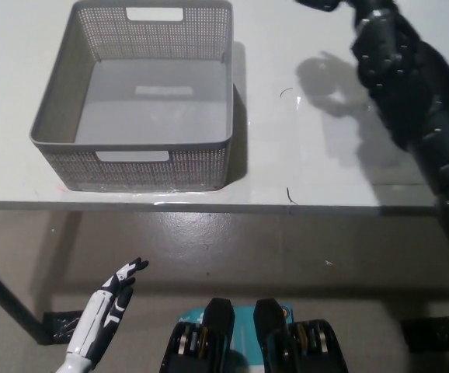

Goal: Use the right hand to pick up a yellow duck toy and place it into a container on the left hand side

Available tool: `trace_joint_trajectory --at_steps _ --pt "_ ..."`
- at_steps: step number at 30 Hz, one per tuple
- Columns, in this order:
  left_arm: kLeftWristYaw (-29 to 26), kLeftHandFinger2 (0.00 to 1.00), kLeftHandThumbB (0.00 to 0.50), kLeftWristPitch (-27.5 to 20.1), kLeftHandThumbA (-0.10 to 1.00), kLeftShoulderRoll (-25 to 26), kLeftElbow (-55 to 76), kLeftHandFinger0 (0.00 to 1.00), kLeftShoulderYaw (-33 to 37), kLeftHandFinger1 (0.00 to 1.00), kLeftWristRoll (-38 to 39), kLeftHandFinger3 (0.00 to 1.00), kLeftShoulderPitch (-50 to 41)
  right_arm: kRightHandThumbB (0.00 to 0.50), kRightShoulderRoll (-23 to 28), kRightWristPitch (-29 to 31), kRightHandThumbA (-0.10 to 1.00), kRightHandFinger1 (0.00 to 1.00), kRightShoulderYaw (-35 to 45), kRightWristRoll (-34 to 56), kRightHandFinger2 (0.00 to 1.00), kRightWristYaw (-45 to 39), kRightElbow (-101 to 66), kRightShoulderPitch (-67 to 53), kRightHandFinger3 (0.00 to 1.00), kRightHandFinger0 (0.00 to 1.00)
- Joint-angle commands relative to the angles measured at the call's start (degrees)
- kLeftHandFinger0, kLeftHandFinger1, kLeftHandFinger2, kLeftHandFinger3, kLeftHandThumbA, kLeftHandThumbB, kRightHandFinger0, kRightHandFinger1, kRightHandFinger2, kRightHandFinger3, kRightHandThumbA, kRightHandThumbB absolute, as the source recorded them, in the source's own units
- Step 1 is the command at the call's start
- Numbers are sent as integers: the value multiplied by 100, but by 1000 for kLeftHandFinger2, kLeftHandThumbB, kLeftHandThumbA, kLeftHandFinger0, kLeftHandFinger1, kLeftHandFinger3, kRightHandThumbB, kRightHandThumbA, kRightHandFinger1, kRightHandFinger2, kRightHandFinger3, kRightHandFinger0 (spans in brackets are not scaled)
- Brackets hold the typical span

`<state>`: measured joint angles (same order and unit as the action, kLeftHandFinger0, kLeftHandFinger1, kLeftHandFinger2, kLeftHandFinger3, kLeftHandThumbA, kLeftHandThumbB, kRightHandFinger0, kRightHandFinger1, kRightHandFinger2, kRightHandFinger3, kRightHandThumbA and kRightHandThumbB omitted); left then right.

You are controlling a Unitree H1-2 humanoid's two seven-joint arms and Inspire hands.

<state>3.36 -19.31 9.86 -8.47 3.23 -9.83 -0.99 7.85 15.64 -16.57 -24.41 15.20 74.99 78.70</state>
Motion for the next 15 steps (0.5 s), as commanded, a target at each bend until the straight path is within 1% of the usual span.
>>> trace_joint_trajectory --at_steps 1,2,3,4,5,8,10,11,14,15 --pt "-11 1000 343 -114 1000 72 57 1000 -32 1000 37 1000 21 167 -341 138 -100 499 -71 -51 878 331 -60 655 1000 9" --pt "7 1000 346 -115 1000 72 44 1000 -28 1000 65 1000 24 161 -454 113 -100 498 -47 -10 891 309 -36 681 1000 2" --pt "33 1000 352 -121 1000 75 38 1000 -26 1000 110 1000 20 222 -503 119 -100 521 -37 8 914 302 -26 685 1000 49" --pt "68 1000 352 -127 1000 79 33 1000 -22 1000 167 1000 13 184 -619 186 -100 480 -34 22 915 301 -1 689 1000 10" --pt "71 1000 365 -92 1000 78 44 1000 -15 1000 153 1000 20 173 -720 232 -100 468 -67 -7 888 343 23 691 1000 0" --pt "96 1000 371 -36 1000 74 51 1000 18 1000 125 1000 30 165 -926 185 -100 482 -110 -62 871 466 80 683 971 6" --pt "103 1000 372 -21 1000 68 66 1000 26 1000 102 1000 43 163 -1084 93 -100 405 -101 -37 816 466 150 707 920 0" --pt "103 1000 374 7 1000 69 82 1000 27 1000 94 1000 44 156 -1172 91 -100 399 -78 -3 812 461 186 710 903 0" --pt "109 1000 371 29 1000 87 76 1000 33 1000 55 1000 80 163 -1336 107 -100 387 -55 30 809 456 261 703 874 0" --pt "118 1000 371 32 1000 104 86 1000 37 1000 45 1000 83 158 -1388 117 -100 400 -67 20 823 468 279 691 890 0"
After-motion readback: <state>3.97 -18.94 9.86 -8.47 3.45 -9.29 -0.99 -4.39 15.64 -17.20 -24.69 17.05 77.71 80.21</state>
